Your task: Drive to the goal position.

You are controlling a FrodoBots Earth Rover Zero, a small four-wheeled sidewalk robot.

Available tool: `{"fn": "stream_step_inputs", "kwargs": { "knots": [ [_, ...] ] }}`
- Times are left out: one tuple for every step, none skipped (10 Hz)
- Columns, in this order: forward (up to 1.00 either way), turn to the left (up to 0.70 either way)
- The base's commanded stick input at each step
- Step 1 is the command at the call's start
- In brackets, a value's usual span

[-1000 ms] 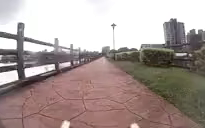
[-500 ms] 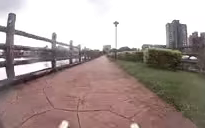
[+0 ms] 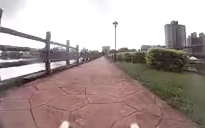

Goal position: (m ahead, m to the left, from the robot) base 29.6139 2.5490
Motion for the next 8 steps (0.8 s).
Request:
{"fn": "stream_step_inputs", "kwargs": {
  "knots": [
    [0.7,0.0],
    [0.7,0.0],
    [0.7,0.0],
    [0.7,0.0],
    [0.7,0.0],
    [0.7,0.0],
    [0.7,0.0],
    [0.7,0.0]
  ]
}}
